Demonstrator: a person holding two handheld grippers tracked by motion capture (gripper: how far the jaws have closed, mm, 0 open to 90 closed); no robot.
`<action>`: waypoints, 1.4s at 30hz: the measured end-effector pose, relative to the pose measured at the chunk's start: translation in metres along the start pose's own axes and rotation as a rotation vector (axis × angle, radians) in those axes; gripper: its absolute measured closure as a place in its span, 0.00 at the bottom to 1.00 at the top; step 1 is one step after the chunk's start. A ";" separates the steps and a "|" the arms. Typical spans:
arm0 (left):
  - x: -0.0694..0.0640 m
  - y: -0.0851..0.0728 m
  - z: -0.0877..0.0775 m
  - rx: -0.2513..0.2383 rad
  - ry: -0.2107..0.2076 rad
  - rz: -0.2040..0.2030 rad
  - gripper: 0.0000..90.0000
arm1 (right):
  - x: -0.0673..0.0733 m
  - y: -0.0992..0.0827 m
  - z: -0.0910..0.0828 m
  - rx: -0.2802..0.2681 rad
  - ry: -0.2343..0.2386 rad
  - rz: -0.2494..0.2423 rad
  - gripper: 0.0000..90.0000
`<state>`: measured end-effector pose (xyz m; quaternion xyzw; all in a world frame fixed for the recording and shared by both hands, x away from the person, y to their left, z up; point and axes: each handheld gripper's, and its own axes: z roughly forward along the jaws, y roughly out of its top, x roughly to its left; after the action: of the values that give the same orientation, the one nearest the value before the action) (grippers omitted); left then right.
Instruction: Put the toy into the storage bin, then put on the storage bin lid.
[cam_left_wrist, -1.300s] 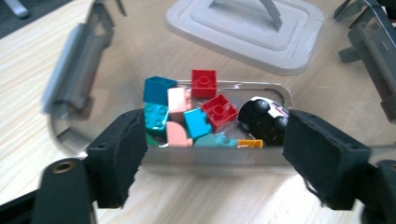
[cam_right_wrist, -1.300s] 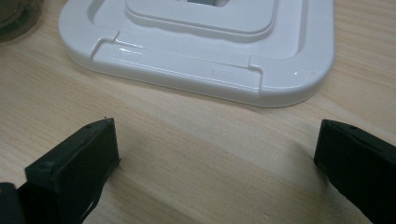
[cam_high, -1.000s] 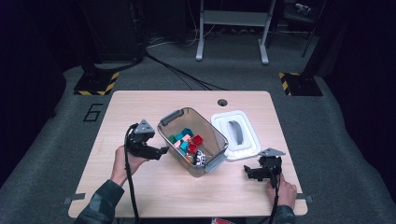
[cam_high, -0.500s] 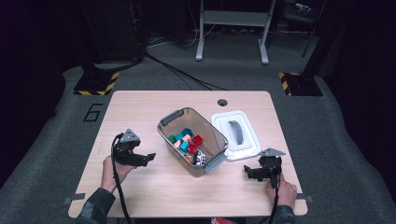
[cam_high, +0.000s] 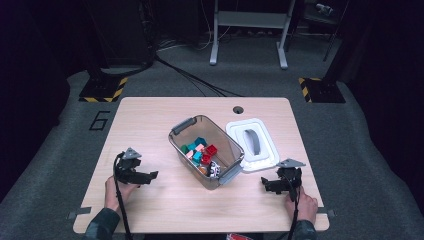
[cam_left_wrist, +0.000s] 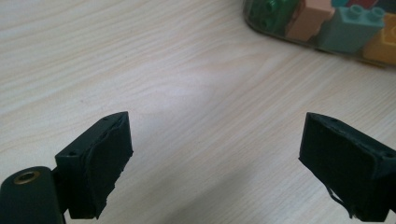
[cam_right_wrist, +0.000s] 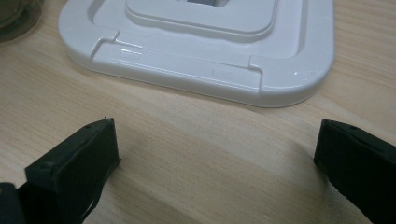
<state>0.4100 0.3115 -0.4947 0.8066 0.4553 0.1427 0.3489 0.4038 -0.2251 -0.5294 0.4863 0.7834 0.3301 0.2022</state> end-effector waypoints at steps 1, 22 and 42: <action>0.000 0.000 0.000 0.000 0.000 0.000 0.10 | 0.000 0.000 0.000 0.000 0.000 0.000 0.00; 0.016 -0.018 0.029 -0.026 0.020 0.122 0.03 | 0.003 -0.004 -0.004 -0.007 -0.026 0.028 0.00; 0.031 -0.002 0.044 -0.024 0.038 0.096 0.00 | 0.007 -0.008 -0.012 0.023 -0.051 0.043 0.00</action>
<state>0.4496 0.3196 -0.5302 0.8202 0.4211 0.1802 0.3427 0.3883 -0.2254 -0.5270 0.5137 0.7709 0.3130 0.2094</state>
